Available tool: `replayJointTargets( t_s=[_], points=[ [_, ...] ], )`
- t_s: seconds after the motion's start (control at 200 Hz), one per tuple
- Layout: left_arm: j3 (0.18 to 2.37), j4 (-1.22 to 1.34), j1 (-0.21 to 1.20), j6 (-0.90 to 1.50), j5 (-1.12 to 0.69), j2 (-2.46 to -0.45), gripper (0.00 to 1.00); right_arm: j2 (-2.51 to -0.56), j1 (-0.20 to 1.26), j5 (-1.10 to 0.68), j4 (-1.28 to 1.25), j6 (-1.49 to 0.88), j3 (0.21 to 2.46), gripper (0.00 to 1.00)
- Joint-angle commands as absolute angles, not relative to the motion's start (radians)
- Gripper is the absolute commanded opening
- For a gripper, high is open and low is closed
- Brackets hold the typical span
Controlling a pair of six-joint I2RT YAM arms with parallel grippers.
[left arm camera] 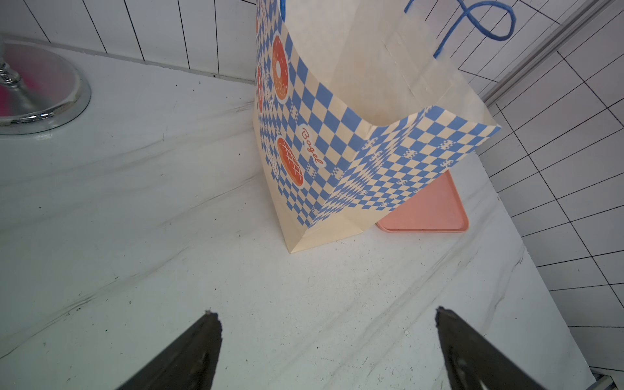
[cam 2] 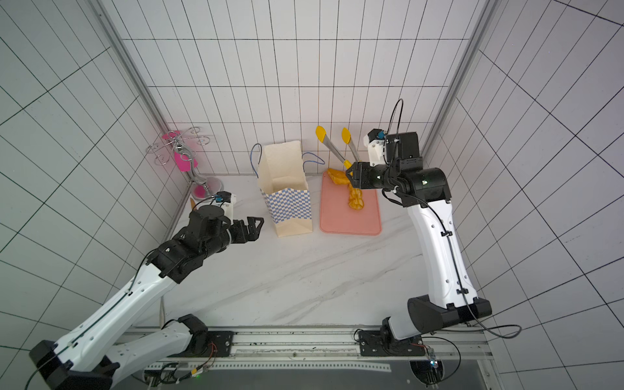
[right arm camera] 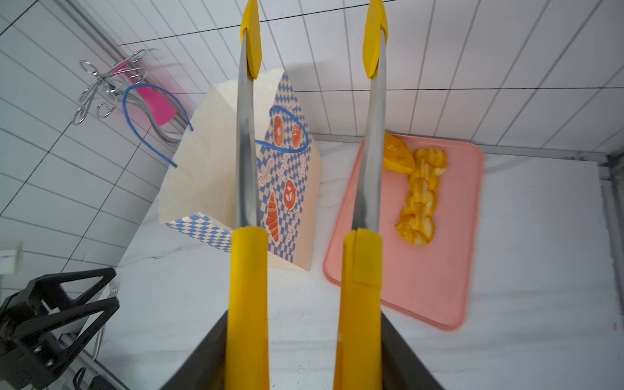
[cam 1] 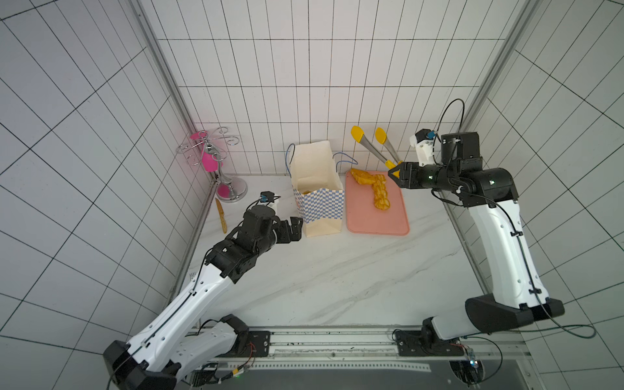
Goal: Pack bread into a paper bag
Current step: Pick up the fake bread from the plate.
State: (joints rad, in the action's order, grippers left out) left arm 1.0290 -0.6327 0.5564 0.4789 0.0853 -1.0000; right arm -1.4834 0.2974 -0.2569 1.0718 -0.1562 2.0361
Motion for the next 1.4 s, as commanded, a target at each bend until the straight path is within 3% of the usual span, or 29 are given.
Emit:
replayJointTargets(
  t_s=[0.0,0.2,0.61,1.299,1.394],
  points=[
    [1.037,-0.626,0.564,0.477,0.081,-1.003,0.99,-1.463,0.239,-0.179,1.069,-0.178,1.977,0.58],
    [1.035,-0.618,0.566,0.477,0.081,-1.005,0.99,-1.463,0.209,-0.152,1.02,-0.175,1.813,0.57],
    [1.019,-0.611,0.566,0.472,0.09,-1.002,0.99,-1.61,0.192,-0.102,0.961,-0.179,1.691,0.55],
    [1.015,-0.613,0.567,0.458,0.114,-1.009,0.99,-1.882,0.19,-0.104,0.919,-0.158,1.708,0.53],
    [1.015,-0.612,0.567,0.457,0.113,-1.009,0.99,-1.899,0.191,-0.114,0.92,-0.156,1.704,0.49]
  ],
)
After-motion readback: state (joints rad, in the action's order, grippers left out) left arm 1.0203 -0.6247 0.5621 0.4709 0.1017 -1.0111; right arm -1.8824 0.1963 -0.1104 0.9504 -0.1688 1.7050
